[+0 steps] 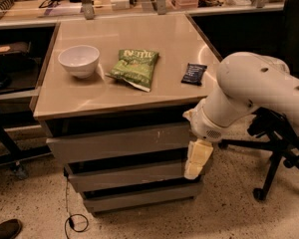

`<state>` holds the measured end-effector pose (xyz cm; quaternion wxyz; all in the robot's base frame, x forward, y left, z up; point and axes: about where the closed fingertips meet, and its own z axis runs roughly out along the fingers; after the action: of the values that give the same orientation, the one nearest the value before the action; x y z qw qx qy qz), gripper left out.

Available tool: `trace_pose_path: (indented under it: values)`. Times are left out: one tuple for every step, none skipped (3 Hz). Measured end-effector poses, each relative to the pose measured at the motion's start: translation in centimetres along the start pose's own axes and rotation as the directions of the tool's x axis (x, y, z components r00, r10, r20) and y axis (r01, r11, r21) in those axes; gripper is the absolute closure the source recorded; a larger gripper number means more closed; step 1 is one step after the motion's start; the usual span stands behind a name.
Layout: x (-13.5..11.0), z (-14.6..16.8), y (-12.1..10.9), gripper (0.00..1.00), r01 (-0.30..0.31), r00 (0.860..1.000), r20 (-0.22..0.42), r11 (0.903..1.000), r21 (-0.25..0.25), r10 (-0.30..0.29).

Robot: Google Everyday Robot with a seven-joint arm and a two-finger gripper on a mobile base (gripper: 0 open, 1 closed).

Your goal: Open top drawer

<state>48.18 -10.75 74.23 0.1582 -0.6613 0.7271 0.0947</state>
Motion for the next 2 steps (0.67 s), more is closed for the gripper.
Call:
trace_pose_path:
  values:
    - [0.0, 2.0, -1.5, 0.0, -0.007, 1.0, 0.004, 1.0, 0.003, 0.007]
    - [0.4, 3.6, -3.2, 0.0, -0.004, 1.0, -0.004, 1.0, 0.001, 0.004]
